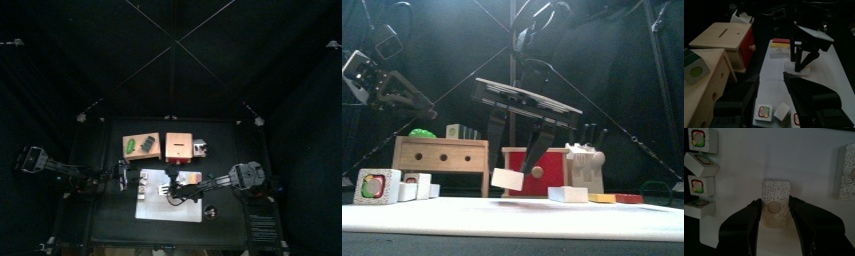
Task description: Drop rice
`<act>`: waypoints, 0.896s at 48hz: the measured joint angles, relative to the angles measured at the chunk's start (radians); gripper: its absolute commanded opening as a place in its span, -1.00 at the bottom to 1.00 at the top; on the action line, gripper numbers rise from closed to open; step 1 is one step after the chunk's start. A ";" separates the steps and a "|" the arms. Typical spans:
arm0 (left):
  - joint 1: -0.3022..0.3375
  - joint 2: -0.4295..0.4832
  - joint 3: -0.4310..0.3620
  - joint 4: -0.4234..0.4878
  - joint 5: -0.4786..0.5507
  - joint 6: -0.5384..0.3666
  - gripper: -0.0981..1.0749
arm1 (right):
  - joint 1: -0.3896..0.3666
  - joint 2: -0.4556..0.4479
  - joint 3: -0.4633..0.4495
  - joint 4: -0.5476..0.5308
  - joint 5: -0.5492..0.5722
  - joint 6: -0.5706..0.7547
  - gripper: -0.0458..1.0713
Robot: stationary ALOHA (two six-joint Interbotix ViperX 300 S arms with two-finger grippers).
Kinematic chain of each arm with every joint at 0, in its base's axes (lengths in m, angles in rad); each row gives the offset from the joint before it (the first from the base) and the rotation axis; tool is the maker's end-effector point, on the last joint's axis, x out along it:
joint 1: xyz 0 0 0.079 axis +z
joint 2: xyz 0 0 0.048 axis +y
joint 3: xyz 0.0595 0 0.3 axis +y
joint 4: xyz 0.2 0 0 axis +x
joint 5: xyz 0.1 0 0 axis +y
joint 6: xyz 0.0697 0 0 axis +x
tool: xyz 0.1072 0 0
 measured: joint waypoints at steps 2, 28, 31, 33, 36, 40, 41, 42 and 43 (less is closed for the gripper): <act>0.000 0.000 -0.002 0.000 0.005 0.000 0.57 | 0.000 0.000 0.000 0.002 0.000 0.002 0.29; 0.000 0.000 0.000 0.002 0.025 0.000 0.57 | 0.014 0.089 -0.124 0.069 0.009 0.014 0.30; 0.000 0.000 0.000 0.003 0.029 0.000 0.57 | 0.015 0.097 -0.137 0.080 0.012 0.015 0.30; 0.000 0.000 0.000 0.005 0.031 0.000 0.57 | 0.017 0.103 -0.146 0.089 0.020 0.017 0.30; 0.000 0.000 0.000 0.006 0.035 0.000 0.57 | 0.020 0.110 -0.160 0.103 0.041 0.017 0.30; 0.000 0.000 -0.002 0.011 0.035 0.000 0.57 | 0.026 0.115 -0.173 0.107 0.081 0.017 0.30; 0.002 0.000 -0.002 0.011 0.035 0.000 0.57 | 0.026 0.115 -0.176 0.107 0.091 0.015 0.30; 0.000 0.000 0.000 0.014 0.035 0.000 0.57 | 0.026 0.117 -0.179 0.107 0.098 0.017 0.30; 0.002 0.000 0.000 0.014 0.035 0.000 0.57 | 0.026 0.117 -0.183 0.109 0.106 0.017 0.30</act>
